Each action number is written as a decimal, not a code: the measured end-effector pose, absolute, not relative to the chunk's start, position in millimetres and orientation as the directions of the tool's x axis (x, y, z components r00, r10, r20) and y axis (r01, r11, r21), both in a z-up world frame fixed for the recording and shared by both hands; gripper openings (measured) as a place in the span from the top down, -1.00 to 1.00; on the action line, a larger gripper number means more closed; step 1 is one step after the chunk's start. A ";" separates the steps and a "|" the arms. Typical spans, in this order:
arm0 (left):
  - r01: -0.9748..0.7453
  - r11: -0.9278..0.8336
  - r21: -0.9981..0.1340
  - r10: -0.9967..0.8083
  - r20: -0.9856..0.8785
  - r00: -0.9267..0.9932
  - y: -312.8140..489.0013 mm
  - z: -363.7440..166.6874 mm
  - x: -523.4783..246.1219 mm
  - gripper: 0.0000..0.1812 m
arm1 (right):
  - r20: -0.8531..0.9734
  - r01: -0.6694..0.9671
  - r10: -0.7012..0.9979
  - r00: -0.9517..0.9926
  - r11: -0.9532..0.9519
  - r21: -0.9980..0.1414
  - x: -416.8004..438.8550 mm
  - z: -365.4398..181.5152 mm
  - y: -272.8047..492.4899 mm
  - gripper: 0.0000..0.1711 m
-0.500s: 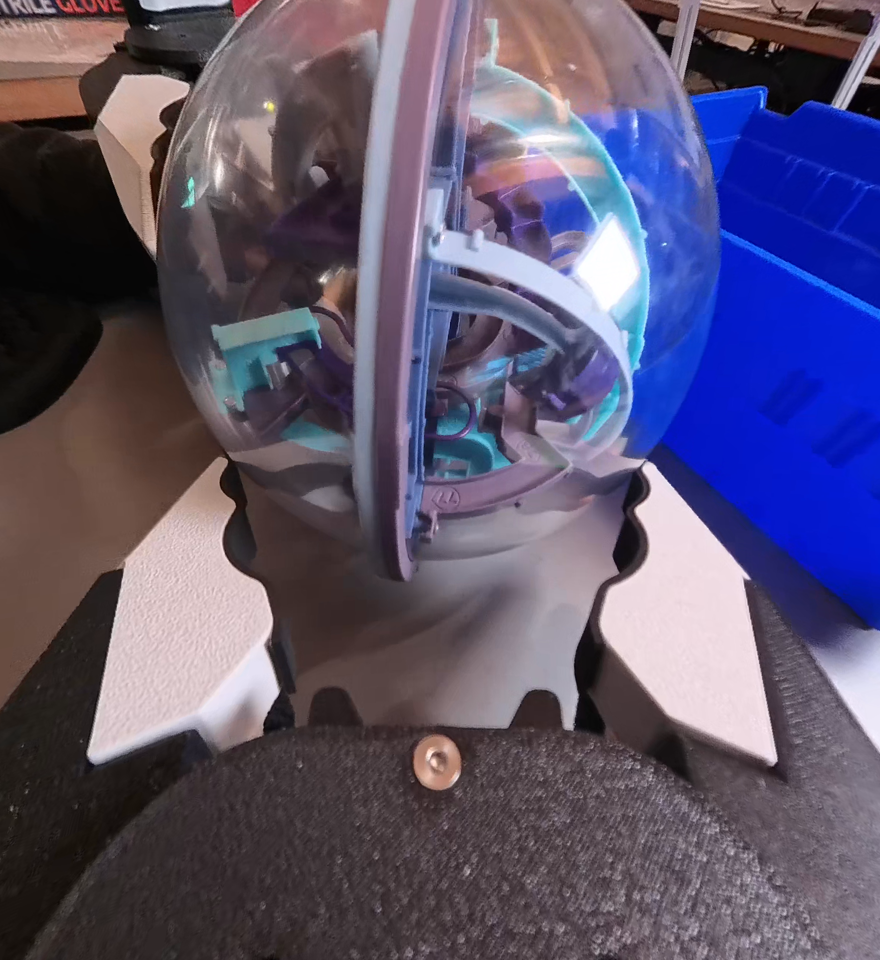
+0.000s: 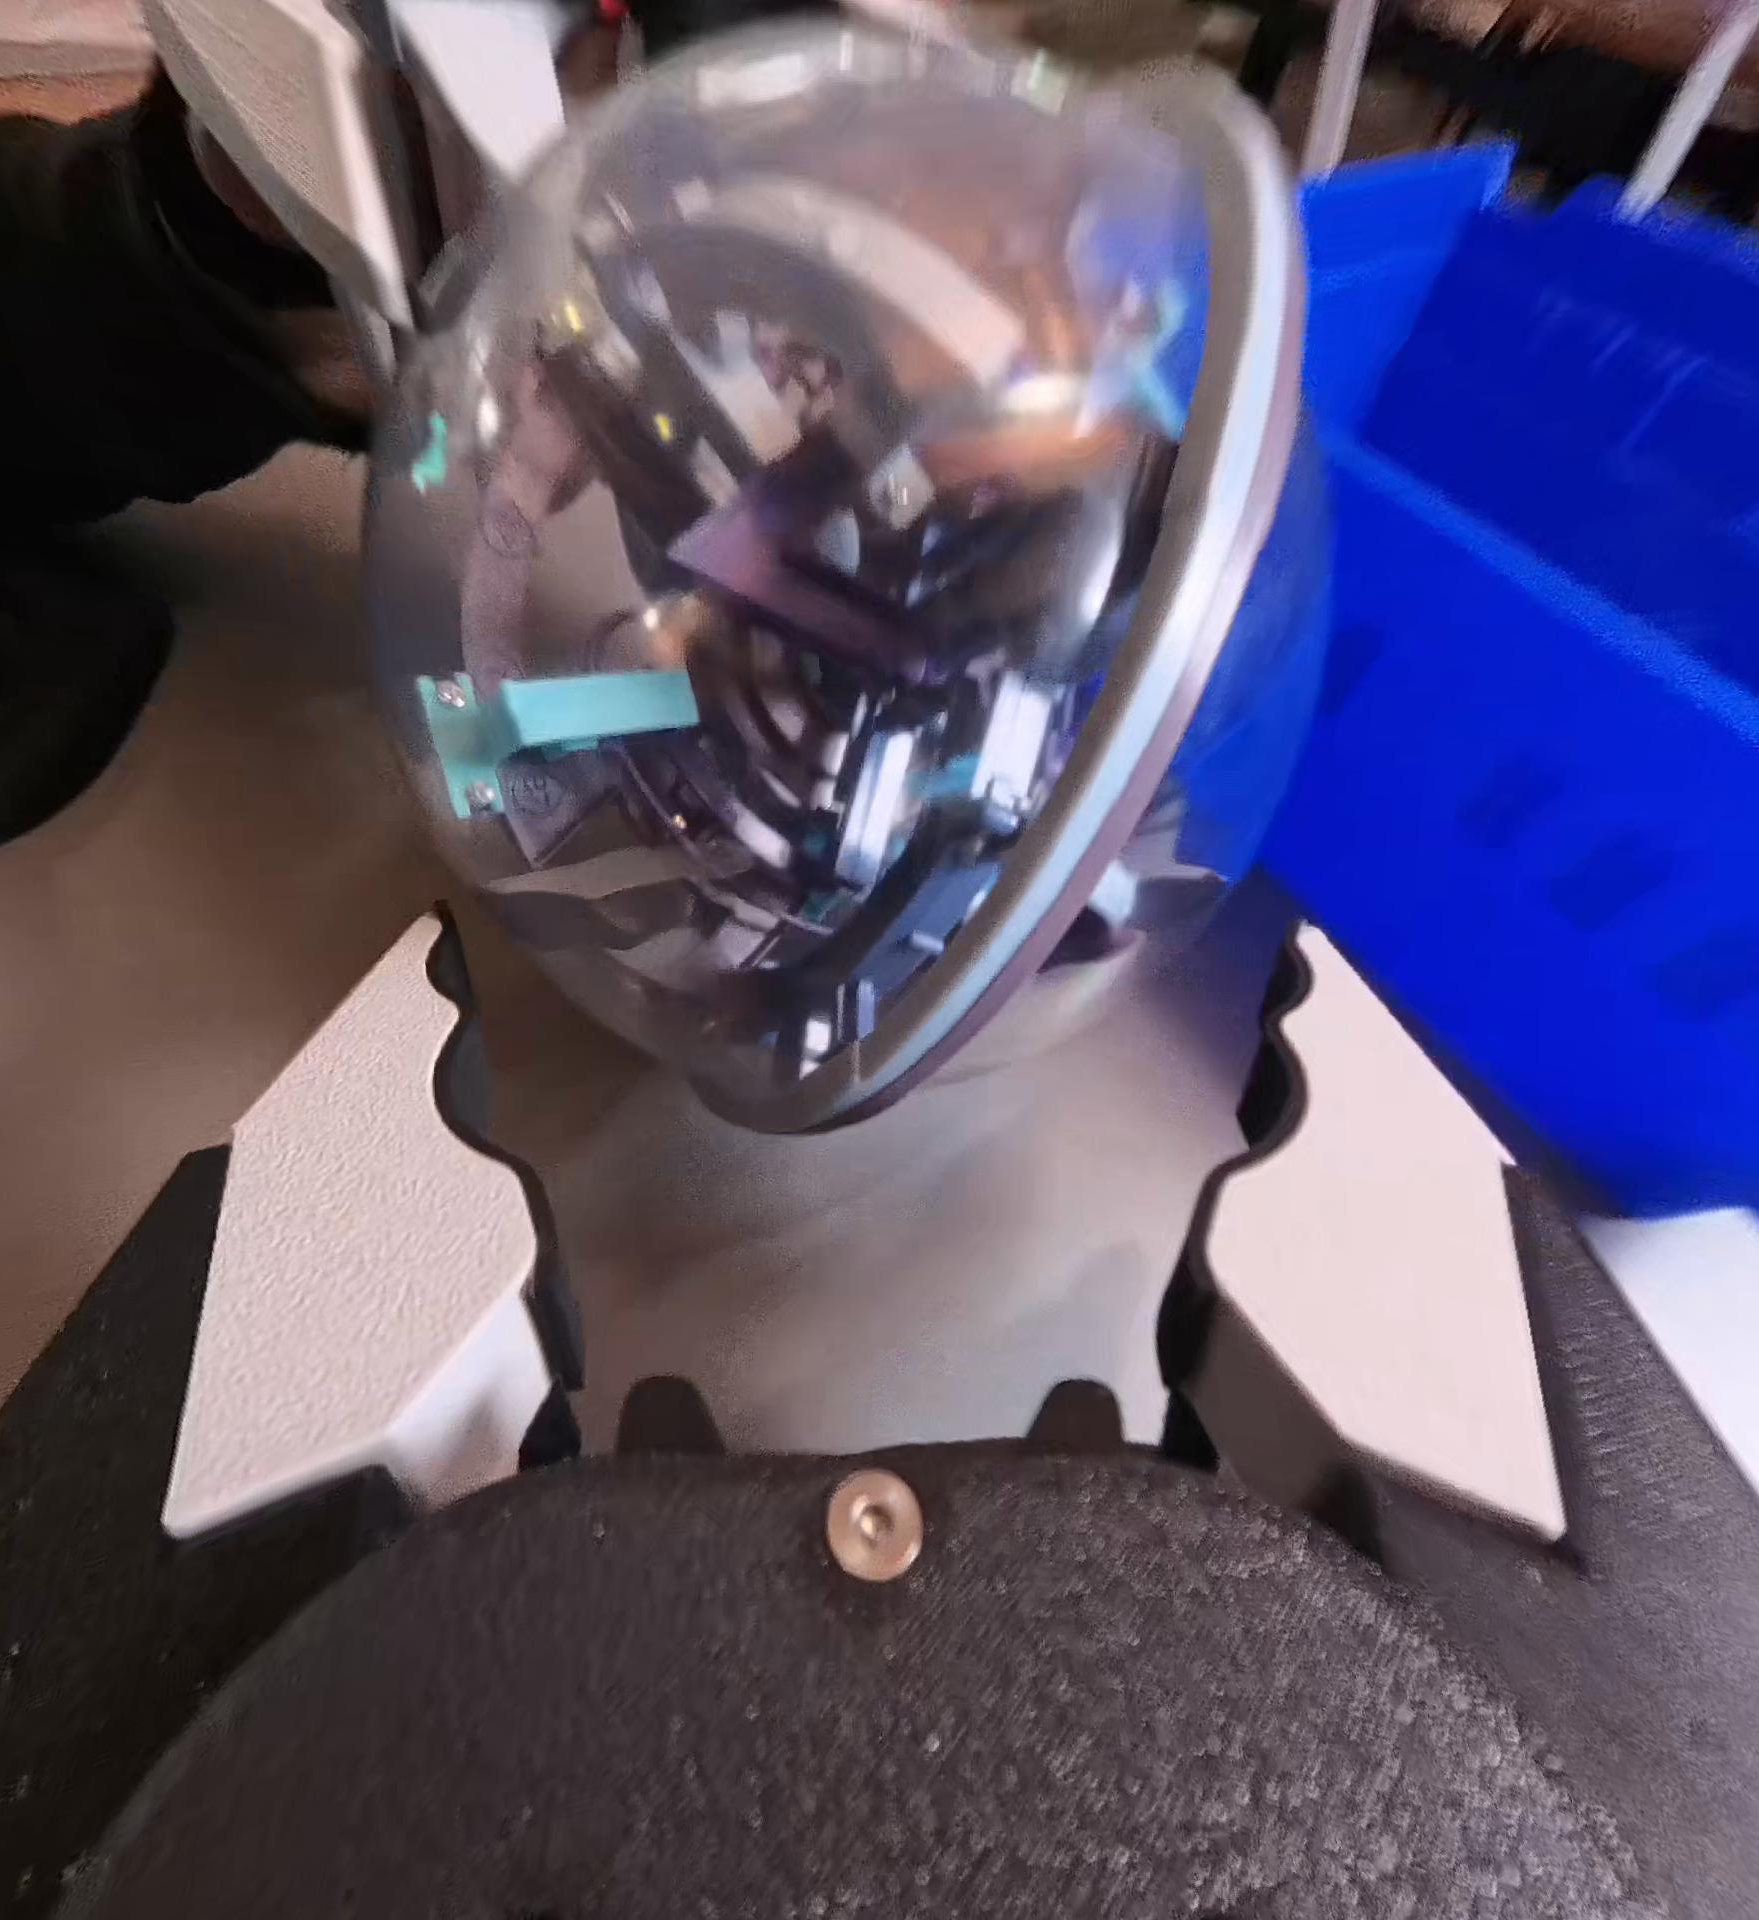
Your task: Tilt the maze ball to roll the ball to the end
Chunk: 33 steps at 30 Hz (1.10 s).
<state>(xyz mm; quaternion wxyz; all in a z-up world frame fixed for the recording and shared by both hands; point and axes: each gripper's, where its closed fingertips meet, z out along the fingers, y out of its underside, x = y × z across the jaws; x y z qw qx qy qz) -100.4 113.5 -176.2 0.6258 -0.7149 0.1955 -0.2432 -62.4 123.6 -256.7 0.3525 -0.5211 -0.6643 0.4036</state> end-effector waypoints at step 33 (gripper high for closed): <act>-0.222 -0.188 -0.957 -0.711 -0.024 0.703 117.0 -249.8 -109.1 -0.63 | -0.112 0.251 0.988 -0.109 -0.081 -0.965 -63.7 -233.7 156.2 -0.57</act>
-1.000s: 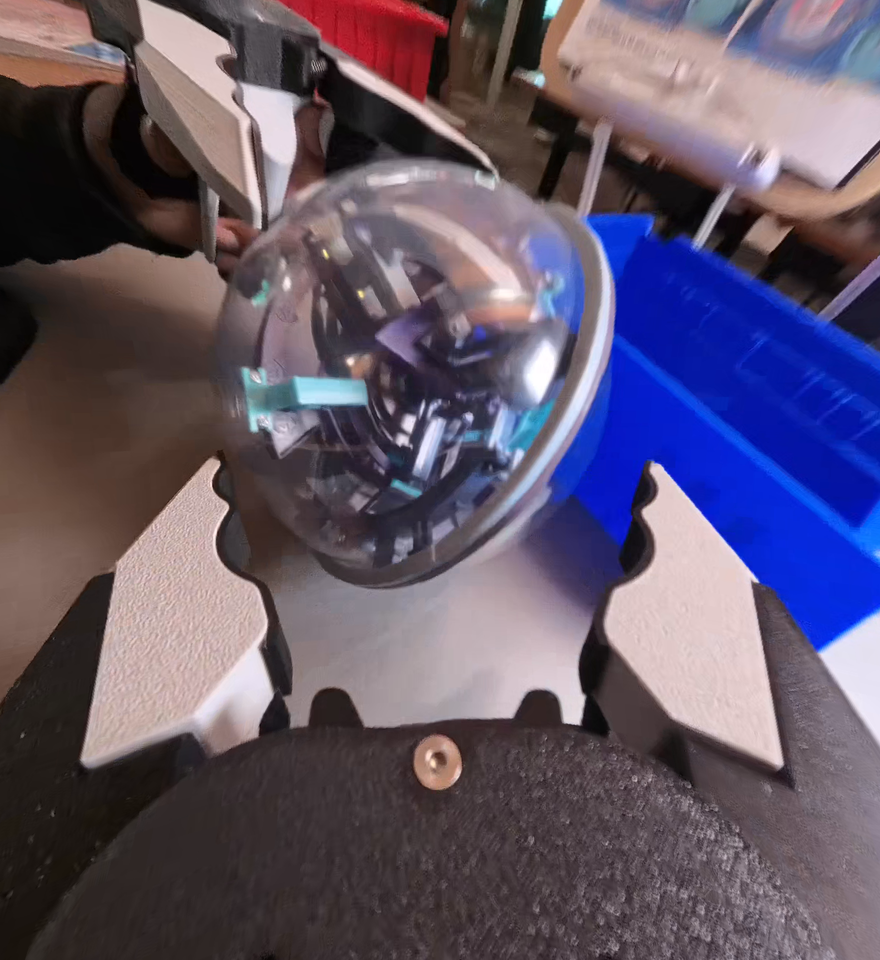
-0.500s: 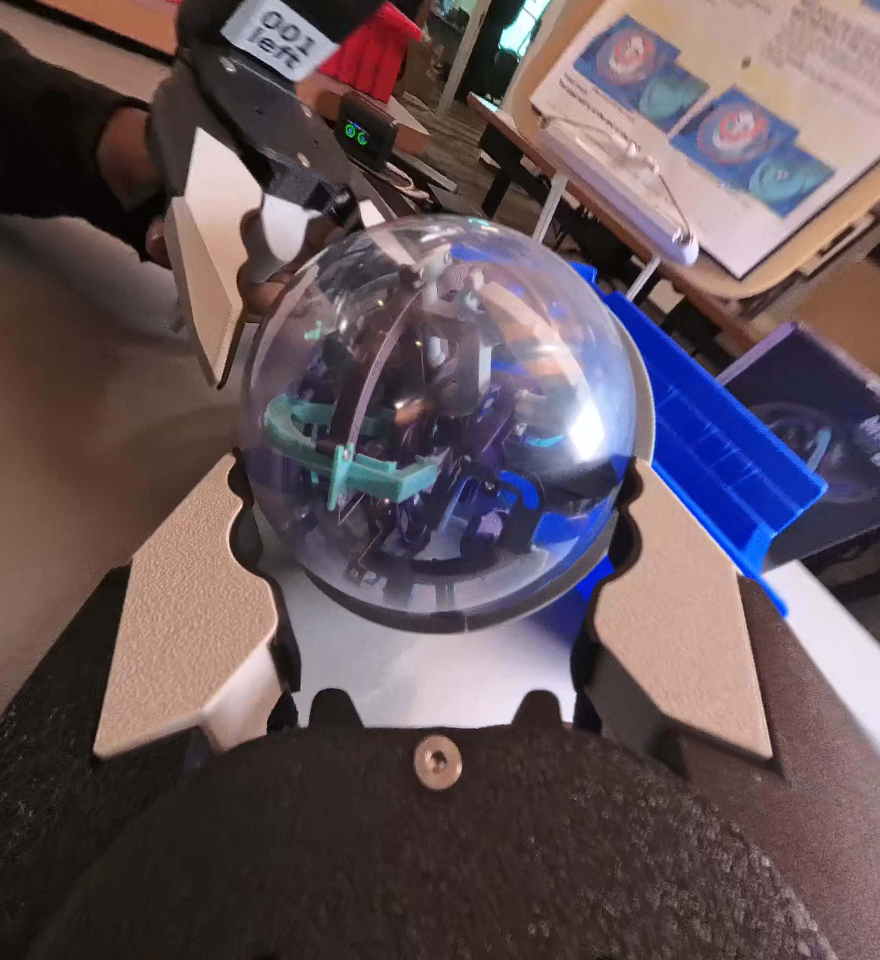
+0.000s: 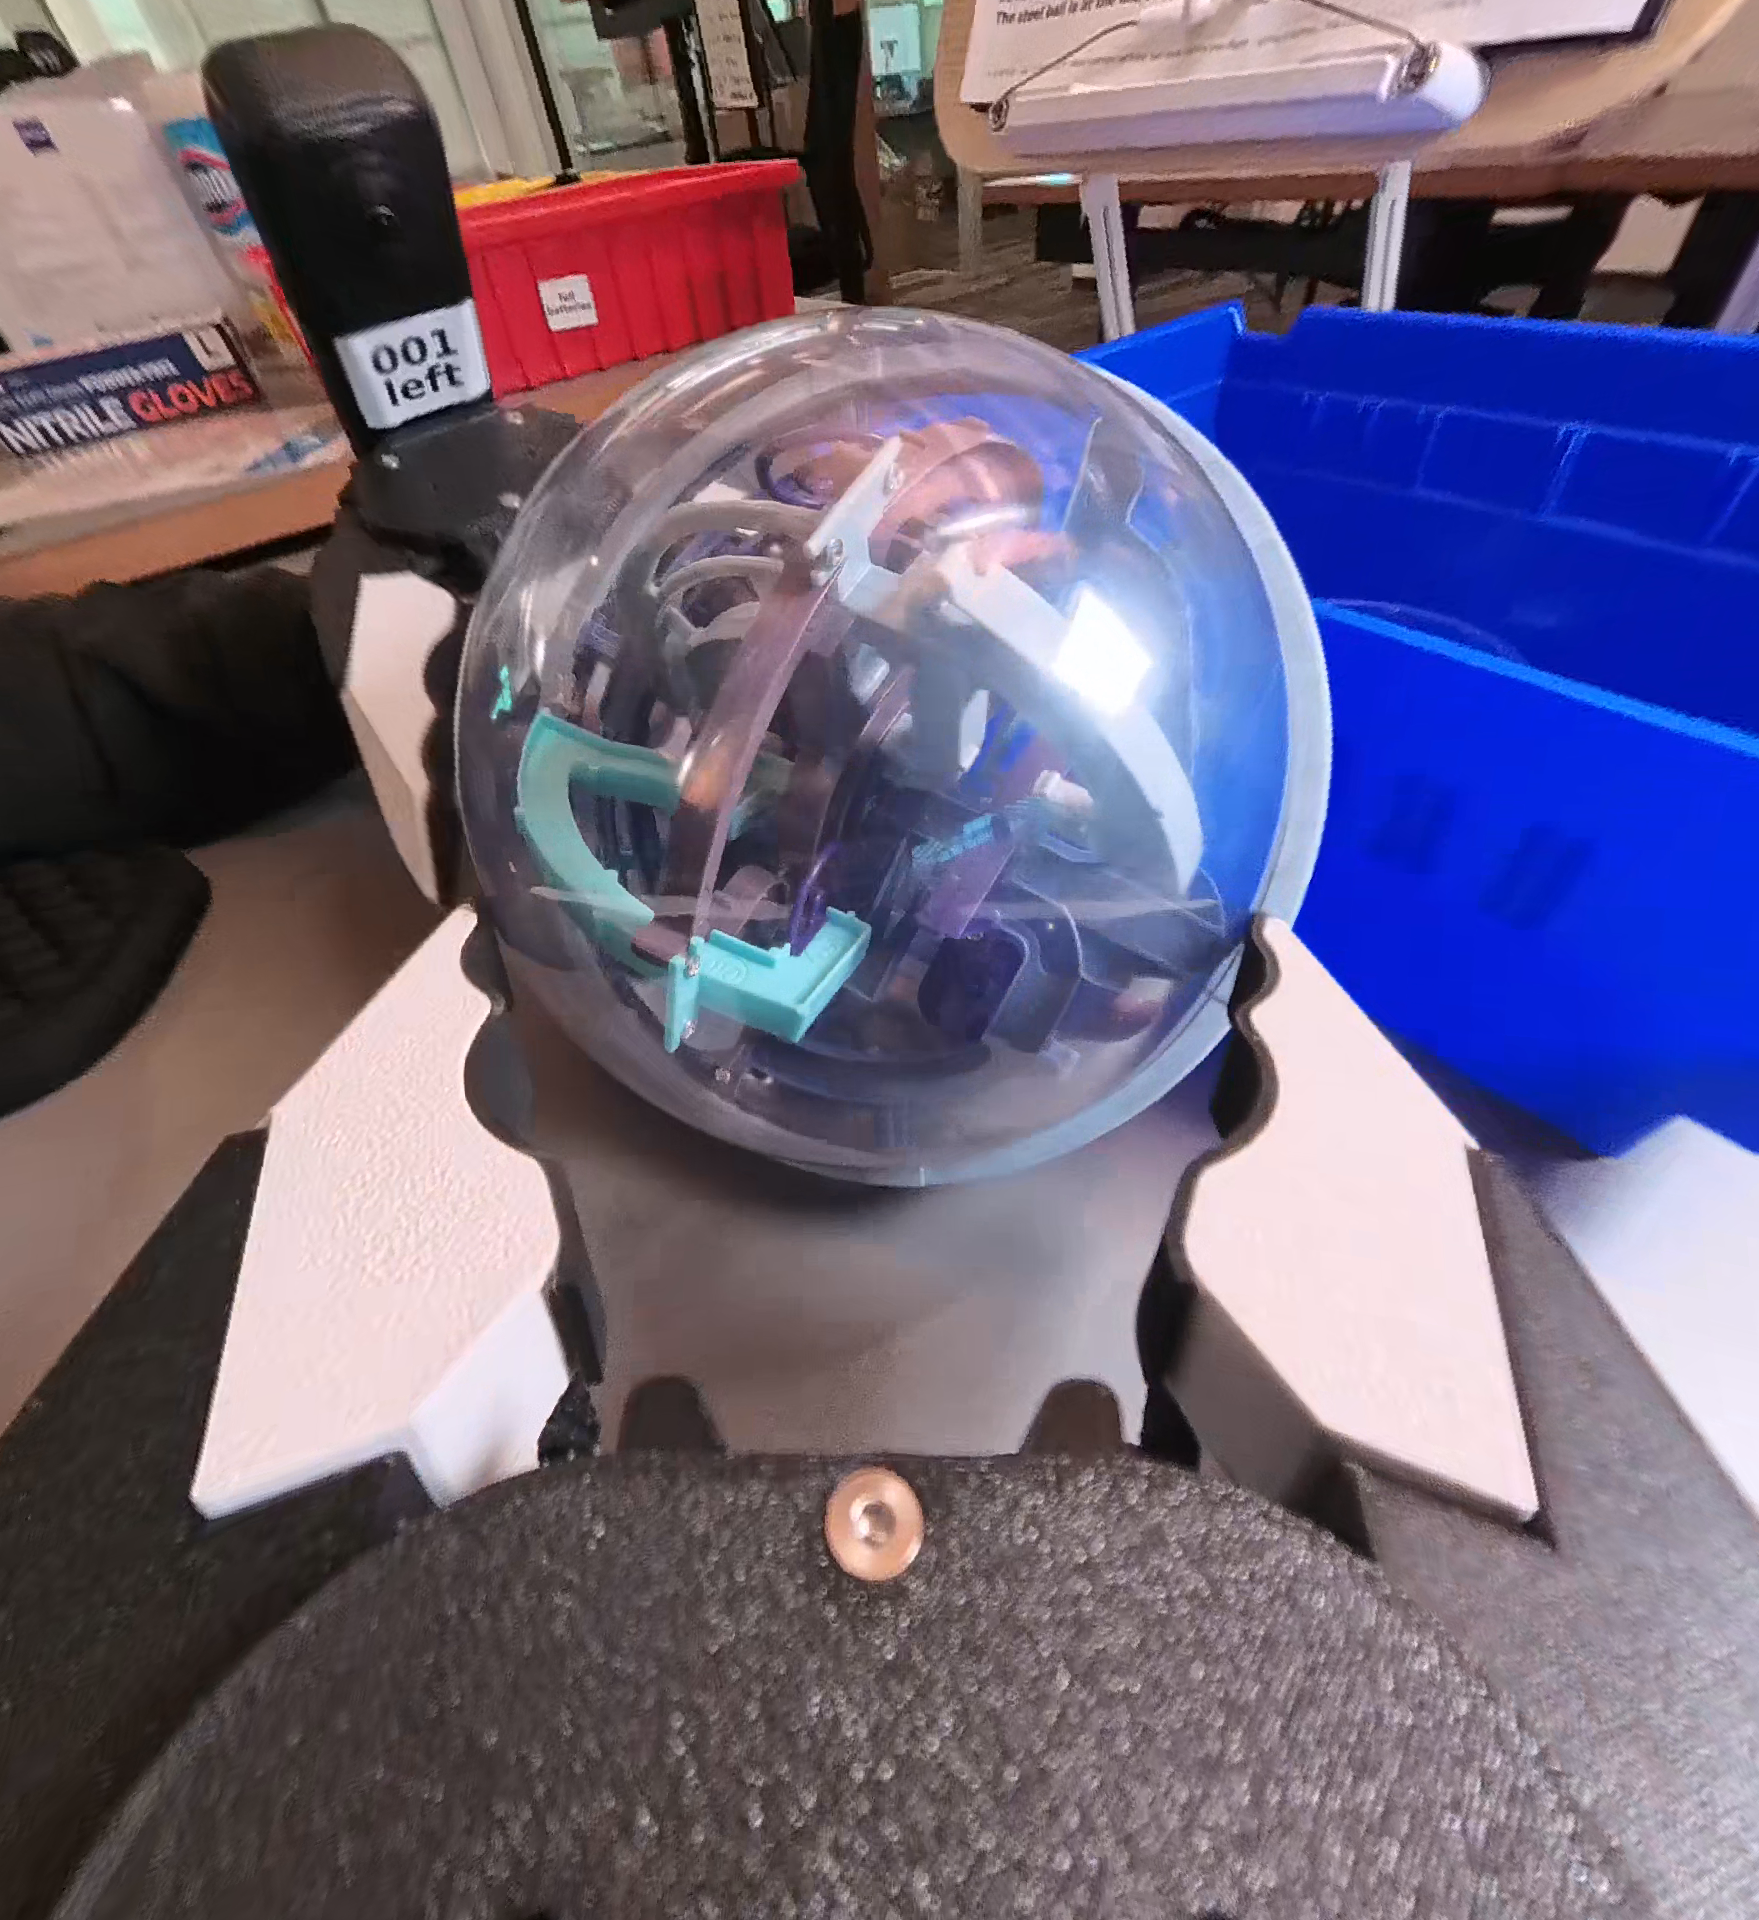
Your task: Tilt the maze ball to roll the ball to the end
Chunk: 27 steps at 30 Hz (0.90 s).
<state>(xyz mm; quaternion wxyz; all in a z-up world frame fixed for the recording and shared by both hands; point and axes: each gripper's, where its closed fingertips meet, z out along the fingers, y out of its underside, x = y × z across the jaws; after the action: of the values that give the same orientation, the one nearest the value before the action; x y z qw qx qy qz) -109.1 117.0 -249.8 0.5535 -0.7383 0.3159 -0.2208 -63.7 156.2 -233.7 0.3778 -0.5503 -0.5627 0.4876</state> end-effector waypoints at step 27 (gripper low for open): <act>-0.130 -0.193 -0.973 -0.787 0.074 0.612 142.4 -236.7 -96.4 -0.57 | 0.122 0.257 0.989 -0.085 0.140 -0.956 -58.7 -234.6 172.9 -0.70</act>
<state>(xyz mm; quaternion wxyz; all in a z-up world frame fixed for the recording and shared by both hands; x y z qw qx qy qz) -96.4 142.4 -236.7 0.5476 -0.7114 0.3222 -0.3003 -58.7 172.9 -234.6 0.4440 -0.5101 -0.6105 0.4122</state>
